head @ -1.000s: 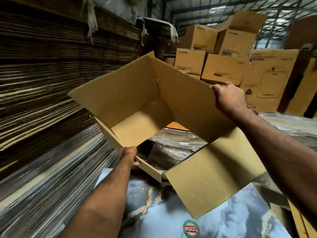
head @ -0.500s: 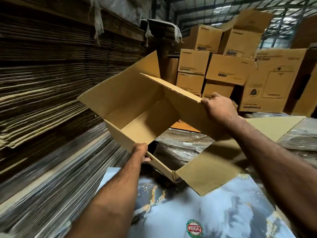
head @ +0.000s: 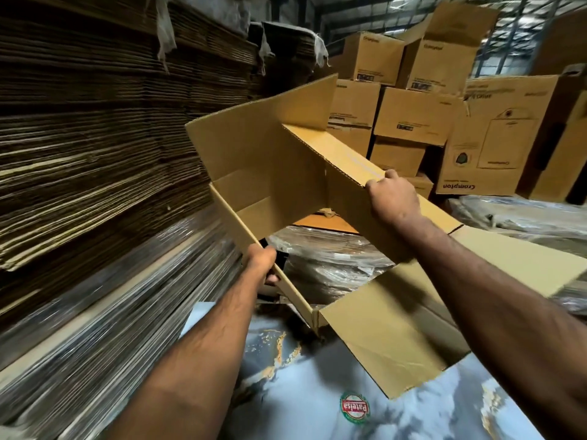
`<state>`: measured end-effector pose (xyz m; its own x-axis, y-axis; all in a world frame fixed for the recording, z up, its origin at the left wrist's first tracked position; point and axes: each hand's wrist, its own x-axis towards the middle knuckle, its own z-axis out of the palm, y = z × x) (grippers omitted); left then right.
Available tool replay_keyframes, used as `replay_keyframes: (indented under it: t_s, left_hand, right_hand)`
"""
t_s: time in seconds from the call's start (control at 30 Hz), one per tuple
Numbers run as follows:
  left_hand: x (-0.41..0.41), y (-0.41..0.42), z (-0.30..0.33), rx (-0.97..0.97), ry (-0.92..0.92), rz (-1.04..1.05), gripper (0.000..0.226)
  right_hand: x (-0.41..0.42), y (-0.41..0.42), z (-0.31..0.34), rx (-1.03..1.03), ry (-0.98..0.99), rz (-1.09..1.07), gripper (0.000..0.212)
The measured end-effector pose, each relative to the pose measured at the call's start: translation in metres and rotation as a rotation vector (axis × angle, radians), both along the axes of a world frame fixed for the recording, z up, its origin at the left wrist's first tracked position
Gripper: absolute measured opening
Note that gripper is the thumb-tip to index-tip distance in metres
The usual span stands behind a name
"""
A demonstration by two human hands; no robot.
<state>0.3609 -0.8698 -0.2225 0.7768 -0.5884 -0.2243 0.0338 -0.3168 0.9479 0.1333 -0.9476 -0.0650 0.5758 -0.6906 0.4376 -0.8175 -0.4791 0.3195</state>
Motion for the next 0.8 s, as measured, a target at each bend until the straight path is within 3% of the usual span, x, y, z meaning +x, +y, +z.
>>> replay_keyframes:
  t_s: [0.3, 0.5, 0.8]
  left_hand:
    - [0.072, -0.006, -0.051, -0.078, 0.357, 0.155, 0.047]
    - [0.066, -0.007, -0.071, -0.136, 0.420, 0.207, 0.056]
    - [-0.017, 0.040, -0.091, -0.271, 0.464, 0.172, 0.034]
  right_hand:
    - [-0.055, 0.007, -0.021, 0.128, 0.063, 0.198, 0.050]
    - [-0.061, 0.014, -0.033, 0.170, 0.097, 0.165, 0.048]
    - [-0.025, 0.047, -0.063, 0.111, -0.042, 0.084, 0.047]
